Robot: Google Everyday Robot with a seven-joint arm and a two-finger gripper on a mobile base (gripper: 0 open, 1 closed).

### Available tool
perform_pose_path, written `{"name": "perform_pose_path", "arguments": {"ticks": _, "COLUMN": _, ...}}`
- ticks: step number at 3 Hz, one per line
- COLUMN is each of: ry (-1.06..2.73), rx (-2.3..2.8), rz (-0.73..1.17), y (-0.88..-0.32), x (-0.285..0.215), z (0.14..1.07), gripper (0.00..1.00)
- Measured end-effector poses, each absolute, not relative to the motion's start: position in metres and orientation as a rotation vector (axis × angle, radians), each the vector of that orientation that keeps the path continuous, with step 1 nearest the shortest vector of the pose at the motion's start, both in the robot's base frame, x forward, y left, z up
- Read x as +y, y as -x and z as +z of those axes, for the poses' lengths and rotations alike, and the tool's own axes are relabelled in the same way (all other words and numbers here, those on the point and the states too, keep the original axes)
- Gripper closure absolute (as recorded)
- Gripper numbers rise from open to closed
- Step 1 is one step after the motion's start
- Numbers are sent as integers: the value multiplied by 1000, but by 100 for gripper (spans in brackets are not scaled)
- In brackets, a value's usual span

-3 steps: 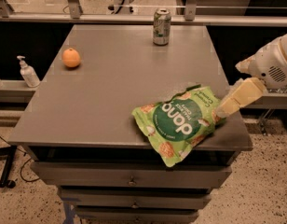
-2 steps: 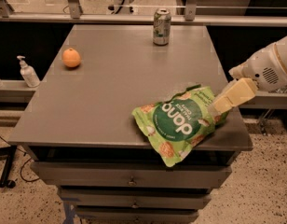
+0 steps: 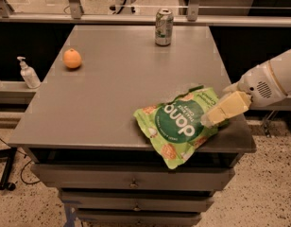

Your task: Move green rice chip bag near 7up can

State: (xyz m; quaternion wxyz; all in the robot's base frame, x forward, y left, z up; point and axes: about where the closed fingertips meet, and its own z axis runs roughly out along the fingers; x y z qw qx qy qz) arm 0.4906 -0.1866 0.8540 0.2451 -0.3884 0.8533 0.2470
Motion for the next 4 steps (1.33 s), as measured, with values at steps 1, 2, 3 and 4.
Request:
{"name": "perform_pose_path", "arguments": {"ticks": 1, "ry": 1051, "rx": 2329, "rz": 706, "y": -488, "x": -179, "z": 847, "gripper": 26}}
{"name": "perform_pose_path", "arguments": {"ticks": 2, "ry": 1050, "rx": 2323, "rz": 710, "y": -489, "x": -176, "z": 846, "gripper": 50}}
{"name": "perform_pose_path", "arguments": {"ticks": 3, "ry": 1051, "rx": 2318, "rz": 703, "y": -489, "x": -174, "z": 847, "gripper": 73}}
{"name": "perform_pose_path", "arguments": {"ticks": 4, "ry": 1049, "rx": 2308, "rz": 674, "y": -489, "x": -180, "z": 853, "gripper": 96}}
